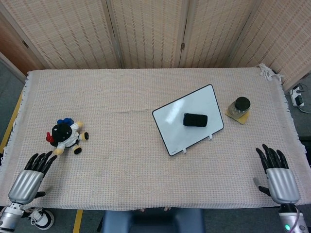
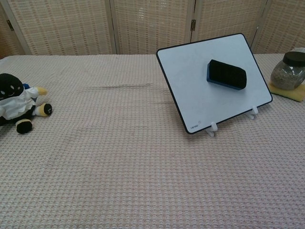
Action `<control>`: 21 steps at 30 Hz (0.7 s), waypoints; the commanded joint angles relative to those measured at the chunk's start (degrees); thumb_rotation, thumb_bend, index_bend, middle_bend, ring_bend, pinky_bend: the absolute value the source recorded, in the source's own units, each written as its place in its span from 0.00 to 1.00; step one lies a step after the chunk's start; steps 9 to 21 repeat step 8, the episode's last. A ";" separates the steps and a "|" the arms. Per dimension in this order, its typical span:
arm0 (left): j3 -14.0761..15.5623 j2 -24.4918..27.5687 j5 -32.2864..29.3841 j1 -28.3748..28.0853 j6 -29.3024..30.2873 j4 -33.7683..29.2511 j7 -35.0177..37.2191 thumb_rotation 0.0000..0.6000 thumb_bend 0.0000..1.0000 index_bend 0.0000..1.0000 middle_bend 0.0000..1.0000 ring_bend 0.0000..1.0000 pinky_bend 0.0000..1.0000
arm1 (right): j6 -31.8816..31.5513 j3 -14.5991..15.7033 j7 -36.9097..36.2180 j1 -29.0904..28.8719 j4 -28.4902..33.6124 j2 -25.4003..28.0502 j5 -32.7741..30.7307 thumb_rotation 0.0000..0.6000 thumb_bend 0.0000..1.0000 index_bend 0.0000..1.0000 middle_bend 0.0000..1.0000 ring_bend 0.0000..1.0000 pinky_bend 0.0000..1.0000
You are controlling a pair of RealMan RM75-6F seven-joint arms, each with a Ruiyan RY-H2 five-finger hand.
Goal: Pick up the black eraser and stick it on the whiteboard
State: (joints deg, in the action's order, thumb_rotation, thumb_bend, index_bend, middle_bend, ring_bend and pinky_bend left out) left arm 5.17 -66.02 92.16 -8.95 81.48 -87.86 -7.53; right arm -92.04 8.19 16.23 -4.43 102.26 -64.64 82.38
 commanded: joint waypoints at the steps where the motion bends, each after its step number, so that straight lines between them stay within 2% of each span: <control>1: 0.29 -0.36 0.74 1.96 2.41 -1.37 -2.10 1.00 0.21 0.01 0.04 0.02 0.00 | -3.43 3.47 -1.15 4.44 -2.04 1.74 3.85 1.00 0.32 0.00 0.00 0.00 0.00; 8: 1.98 -0.70 4.11 5.01 6.66 -2.72 -5.42 1.00 0.21 0.01 0.04 0.02 0.00 | -7.32 5.01 -3.16 7.75 -1.48 3.69 11.34 1.00 0.32 0.00 0.00 0.00 0.00; 21: 1.98 -0.70 4.11 5.01 6.66 -2.72 -5.42 1.00 0.21 0.01 0.04 0.02 0.00 | -7.32 5.01 -3.16 7.75 -1.48 3.69 11.34 1.00 0.32 0.00 0.00 0.00 0.00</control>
